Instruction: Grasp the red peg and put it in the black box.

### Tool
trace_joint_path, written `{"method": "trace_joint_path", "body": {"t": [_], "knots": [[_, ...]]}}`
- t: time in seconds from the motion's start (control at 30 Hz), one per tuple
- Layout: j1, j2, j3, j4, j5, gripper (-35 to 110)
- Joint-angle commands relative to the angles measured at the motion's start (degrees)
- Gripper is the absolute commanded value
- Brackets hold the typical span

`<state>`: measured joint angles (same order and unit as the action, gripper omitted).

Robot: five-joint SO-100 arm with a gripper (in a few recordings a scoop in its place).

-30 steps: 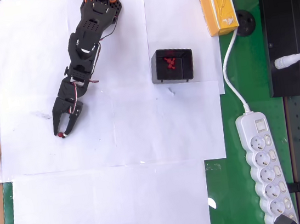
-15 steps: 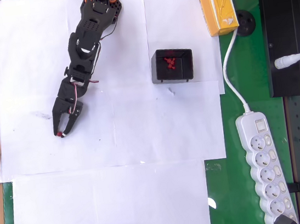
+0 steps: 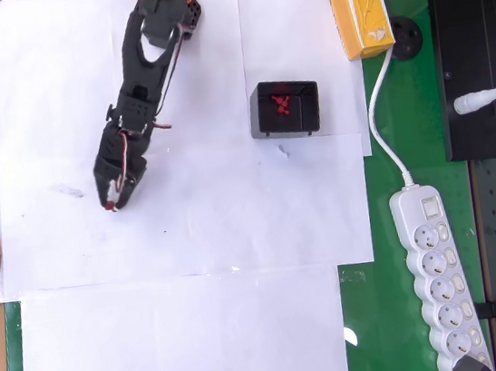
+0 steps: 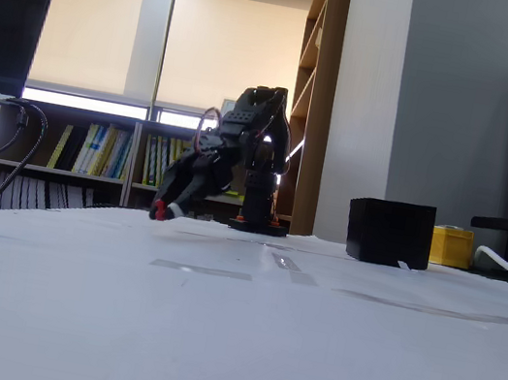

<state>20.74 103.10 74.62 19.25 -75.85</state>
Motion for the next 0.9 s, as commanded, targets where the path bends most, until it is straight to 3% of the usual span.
{"method": "trace_joint_path", "body": {"t": [0.0, 0.43, 0.67, 0.87], "knots": [[-3.7, -7.1, 15.9, 23.6, 5.0, 0], [-26.5, -6.8, 51.2, 68.6, 20.9, 0], [-40.9, -8.6, 50.3, 79.0, 25.9, 0], [-51.3, -10.8, 44.9, 80.7, 31.5, 0]]}}
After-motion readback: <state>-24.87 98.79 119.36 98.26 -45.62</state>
